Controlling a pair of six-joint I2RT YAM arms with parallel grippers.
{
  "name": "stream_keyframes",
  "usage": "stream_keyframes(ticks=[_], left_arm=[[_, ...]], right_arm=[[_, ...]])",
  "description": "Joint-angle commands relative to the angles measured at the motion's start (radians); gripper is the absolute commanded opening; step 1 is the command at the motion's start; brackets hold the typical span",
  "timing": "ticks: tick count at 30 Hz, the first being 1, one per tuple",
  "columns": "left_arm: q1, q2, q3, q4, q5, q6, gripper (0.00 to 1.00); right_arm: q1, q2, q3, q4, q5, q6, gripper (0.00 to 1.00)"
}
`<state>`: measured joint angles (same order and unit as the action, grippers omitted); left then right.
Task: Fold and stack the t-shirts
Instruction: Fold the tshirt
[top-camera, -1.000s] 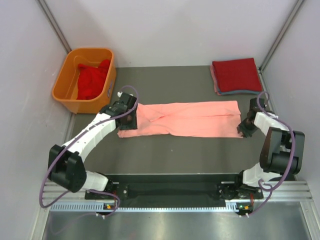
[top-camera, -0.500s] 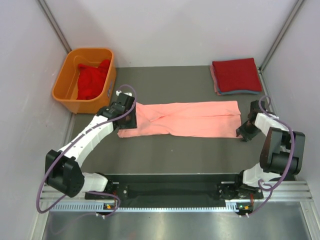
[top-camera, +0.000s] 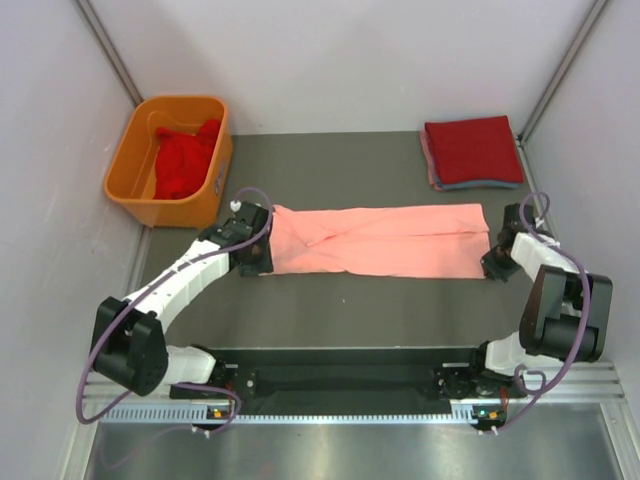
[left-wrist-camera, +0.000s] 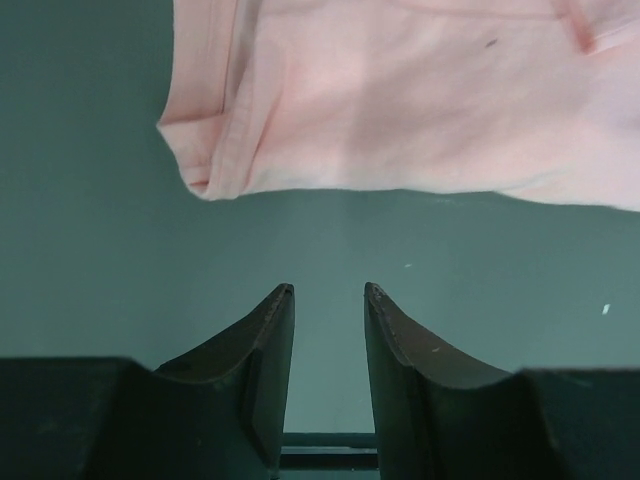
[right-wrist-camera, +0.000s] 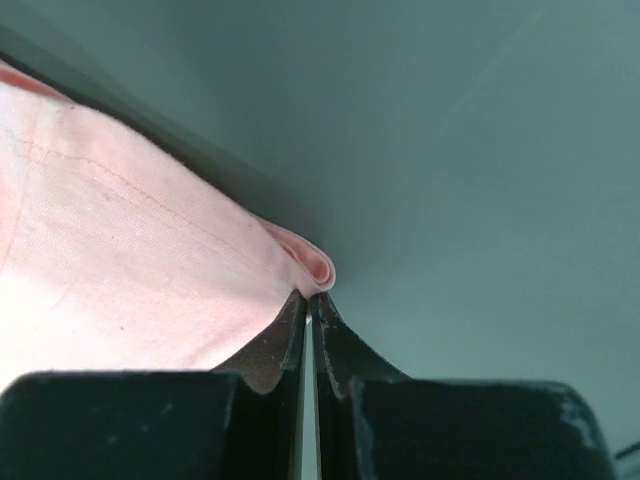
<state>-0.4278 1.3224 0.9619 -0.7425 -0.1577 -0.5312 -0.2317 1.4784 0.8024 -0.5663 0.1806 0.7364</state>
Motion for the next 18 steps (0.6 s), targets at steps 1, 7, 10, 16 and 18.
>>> stream_keyframes(ticks=[1,7,10,16,18], left_arm=[[0.003,0.011,-0.072,0.106,0.053,-0.062,0.39],[0.003,0.187,0.007,0.071,-0.11,-0.082,0.33],[0.003,0.259,0.026,0.071,-0.147,-0.093,0.31],[0.011,0.38,0.034,0.02,-0.314,-0.124,0.27],[0.012,0.385,0.029,0.003,-0.339,-0.135,0.27]], right_arm=[[-0.029,-0.069,-0.012,0.008,0.115,-0.04,0.0],[-0.055,-0.076,-0.028,0.009,0.102,-0.089,0.0],[-0.075,-0.078,-0.037,0.016,0.082,-0.103,0.0],[-0.086,-0.082,-0.045,0.017,0.072,-0.12,0.0],[-0.086,-0.084,-0.051,0.02,0.074,-0.123,0.0]])
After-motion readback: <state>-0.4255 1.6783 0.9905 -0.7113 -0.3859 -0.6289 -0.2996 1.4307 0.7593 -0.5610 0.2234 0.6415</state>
